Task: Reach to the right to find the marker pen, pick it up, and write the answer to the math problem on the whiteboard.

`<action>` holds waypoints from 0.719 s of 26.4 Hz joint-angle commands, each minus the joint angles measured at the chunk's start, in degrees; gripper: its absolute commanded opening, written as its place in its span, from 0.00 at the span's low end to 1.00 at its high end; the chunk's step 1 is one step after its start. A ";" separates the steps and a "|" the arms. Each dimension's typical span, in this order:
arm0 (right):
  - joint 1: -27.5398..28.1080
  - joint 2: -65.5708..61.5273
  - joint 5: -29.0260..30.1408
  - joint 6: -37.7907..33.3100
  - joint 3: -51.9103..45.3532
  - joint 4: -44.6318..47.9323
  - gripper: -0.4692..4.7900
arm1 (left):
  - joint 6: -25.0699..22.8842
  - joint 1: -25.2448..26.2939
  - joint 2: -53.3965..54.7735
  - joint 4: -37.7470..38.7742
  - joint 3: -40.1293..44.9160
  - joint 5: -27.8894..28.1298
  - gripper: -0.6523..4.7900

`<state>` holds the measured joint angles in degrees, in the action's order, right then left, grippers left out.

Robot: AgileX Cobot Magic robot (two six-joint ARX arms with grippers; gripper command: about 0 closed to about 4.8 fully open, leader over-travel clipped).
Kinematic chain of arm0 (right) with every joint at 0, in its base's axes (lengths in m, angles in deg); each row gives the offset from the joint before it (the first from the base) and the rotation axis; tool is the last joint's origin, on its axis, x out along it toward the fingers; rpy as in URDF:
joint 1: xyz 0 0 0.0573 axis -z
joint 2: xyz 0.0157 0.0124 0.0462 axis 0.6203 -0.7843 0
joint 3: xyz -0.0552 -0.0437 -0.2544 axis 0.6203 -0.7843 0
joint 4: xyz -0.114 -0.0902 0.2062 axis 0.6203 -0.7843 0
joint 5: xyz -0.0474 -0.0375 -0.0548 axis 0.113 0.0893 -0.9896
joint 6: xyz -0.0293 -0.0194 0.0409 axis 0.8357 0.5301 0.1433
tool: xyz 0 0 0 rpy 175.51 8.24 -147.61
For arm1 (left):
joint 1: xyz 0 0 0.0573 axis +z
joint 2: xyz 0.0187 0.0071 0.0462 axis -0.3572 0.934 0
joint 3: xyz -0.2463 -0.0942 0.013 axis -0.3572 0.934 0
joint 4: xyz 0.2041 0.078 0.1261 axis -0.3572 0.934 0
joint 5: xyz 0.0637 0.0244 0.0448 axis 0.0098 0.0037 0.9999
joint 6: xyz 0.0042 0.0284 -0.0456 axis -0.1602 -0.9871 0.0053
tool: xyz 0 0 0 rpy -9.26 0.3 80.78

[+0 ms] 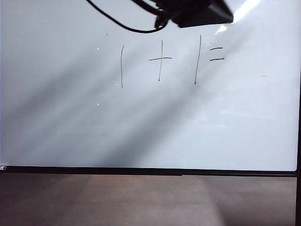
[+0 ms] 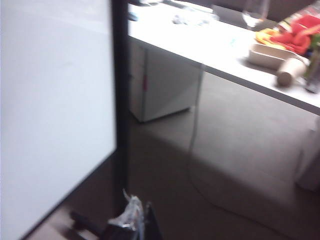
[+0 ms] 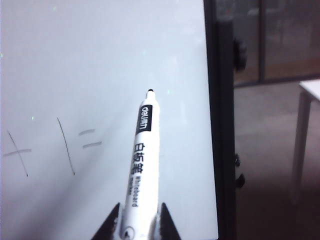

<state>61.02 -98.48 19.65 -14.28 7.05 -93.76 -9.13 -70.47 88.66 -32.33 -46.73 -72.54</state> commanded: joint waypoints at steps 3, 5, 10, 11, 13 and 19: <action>-3.21 -1.20 0.11 -0.09 -1.99 3.50 0.08 | -0.42 5.99 -0.26 -1.31 -0.22 2.86 0.11; -4.81 -1.68 0.00 -0.09 -2.38 4.13 0.08 | -0.42 7.78 -0.26 -1.31 -0.22 7.43 0.11; -10.62 -5.88 -3.06 -0.04 -2.40 6.69 0.08 | -0.42 10.88 -0.28 -1.99 -0.24 12.90 0.11; -11.93 -6.62 -4.09 -0.04 -2.40 7.39 0.08 | -0.44 11.30 -0.28 -3.19 -0.24 12.90 0.11; -15.12 -8.63 -6.64 -0.02 -2.40 8.81 0.08 | -0.44 11.54 -0.31 -6.73 -0.24 12.90 0.11; -24.83 -15.26 -13.31 0.50 -2.40 14.12 0.08 | -0.42 11.45 -0.33 -16.17 -0.24 12.68 0.11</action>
<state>37.89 -112.47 8.42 -14.18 4.52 -82.90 -9.13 -58.97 88.64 -45.82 -46.84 -59.76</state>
